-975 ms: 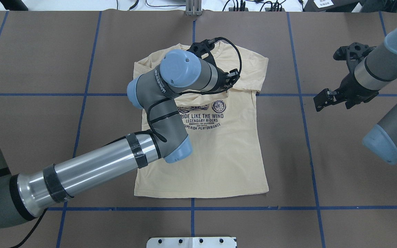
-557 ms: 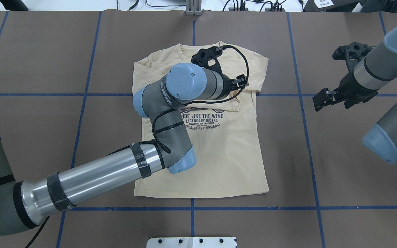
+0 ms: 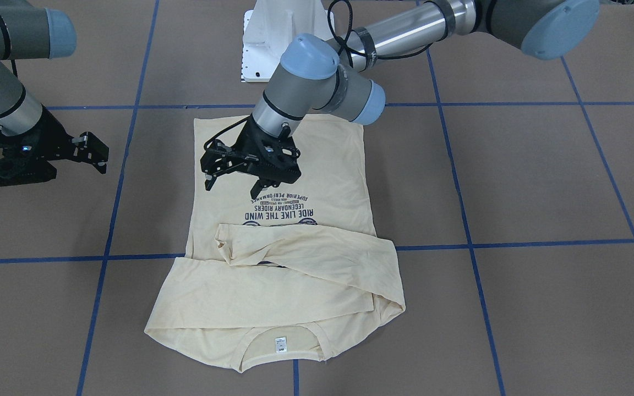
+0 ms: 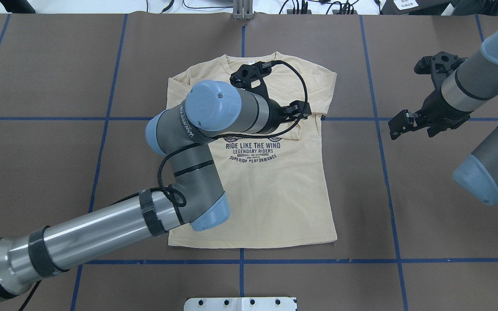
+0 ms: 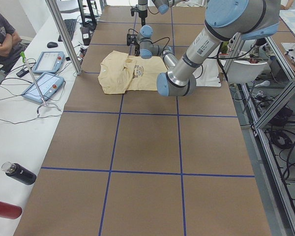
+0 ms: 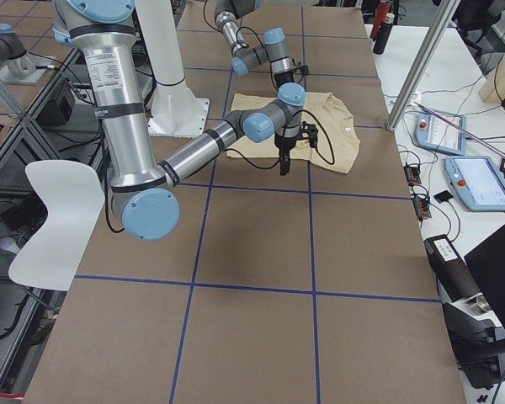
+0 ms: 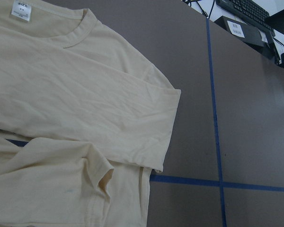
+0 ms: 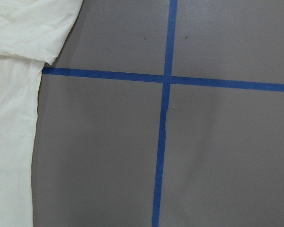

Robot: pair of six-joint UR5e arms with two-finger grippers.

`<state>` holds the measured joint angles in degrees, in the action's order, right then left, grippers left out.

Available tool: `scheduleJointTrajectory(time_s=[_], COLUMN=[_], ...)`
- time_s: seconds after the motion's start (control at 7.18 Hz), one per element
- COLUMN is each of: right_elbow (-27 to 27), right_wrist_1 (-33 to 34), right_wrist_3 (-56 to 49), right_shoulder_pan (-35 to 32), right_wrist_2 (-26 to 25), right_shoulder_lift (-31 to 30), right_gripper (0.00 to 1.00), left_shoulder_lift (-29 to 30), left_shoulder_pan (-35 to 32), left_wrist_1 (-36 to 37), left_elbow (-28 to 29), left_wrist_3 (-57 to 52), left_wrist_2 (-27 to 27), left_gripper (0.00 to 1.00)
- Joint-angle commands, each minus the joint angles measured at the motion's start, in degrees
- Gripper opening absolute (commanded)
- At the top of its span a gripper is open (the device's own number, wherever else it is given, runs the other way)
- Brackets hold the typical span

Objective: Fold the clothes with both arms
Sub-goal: 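Open the left gripper on the sleeve while the right gripper lowers to the hem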

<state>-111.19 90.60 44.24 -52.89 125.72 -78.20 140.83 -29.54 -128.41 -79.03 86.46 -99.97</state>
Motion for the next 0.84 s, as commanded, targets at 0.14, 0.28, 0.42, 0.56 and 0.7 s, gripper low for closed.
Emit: scheduleJointTrajectory(time_s=[0.14,0.28,0.42,0.56,0.7], right_elbow=[0.35,0.01,-0.25,-0.43,-0.78], right_wrist_1=[-14.45,-15.00,-15.01,-15.01,-15.01], right_wrist_3=[16.80,17.54,21.72,23.59,26.48], right_shoulder_pan=[8.81,11.55,14.02,16.56,18.33], right_wrist_2=[-1.86,-3.71,-5.03,-6.96,-7.94], right_shoulder_lift=[-0.47,0.06,0.50,0.85,0.77], right_gripper=[1.00,1.00,1.00,1.00,1.00], left_shoulder_lift=[-12.30,-14.43,-15.40,-15.41,-15.41], left_shoulder_pan=[-0.26,-0.35,-0.78,-1.05,-1.05], left_wrist_1=[14.56,16.59,17.66,18.45,18.46], left_elbow=[-21.99,-25.18,-26.51,-26.62,-26.62], left_wrist_3=[-0.15,-0.33,-0.33,-0.33,-0.33], left_wrist_2=[-4.42,-4.44,-4.35,-4.09,-3.92], left_gripper=[1.00,1.00,1.00,1.00,1.00])
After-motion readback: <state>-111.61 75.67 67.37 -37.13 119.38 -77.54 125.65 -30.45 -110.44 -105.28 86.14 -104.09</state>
